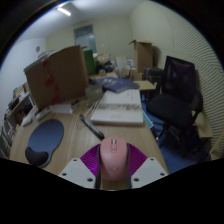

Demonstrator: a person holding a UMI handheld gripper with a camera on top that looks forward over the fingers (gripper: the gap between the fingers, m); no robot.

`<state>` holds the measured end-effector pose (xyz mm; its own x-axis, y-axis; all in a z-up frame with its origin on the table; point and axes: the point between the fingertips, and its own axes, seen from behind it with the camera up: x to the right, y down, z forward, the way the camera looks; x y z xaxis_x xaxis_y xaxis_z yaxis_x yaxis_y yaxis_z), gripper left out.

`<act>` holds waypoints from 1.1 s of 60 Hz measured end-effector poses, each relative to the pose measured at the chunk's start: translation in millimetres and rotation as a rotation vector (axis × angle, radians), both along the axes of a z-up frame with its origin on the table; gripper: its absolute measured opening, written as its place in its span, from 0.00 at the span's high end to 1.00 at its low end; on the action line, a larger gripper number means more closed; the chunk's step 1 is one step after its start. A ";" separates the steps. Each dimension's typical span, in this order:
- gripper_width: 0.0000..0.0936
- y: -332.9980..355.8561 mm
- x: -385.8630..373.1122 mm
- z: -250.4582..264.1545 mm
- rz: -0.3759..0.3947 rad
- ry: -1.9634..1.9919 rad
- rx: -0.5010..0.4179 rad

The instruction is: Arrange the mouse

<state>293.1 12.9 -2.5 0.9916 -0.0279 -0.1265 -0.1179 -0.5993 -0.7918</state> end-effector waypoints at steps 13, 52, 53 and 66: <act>0.65 45.2 -52.7 186.4 -0.021 -0.034 0.302; 0.47 75.9 -298.5 -9.4 0.123 -0.108 0.004; 0.45 75.3 -298.9 -10.0 0.128 -0.107 -0.005; 0.11 40.6 -303.3 30.9 0.138 0.001 -0.042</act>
<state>-10.2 53.6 28.4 0.9862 0.1030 -0.1294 -0.0334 -0.6424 -0.7657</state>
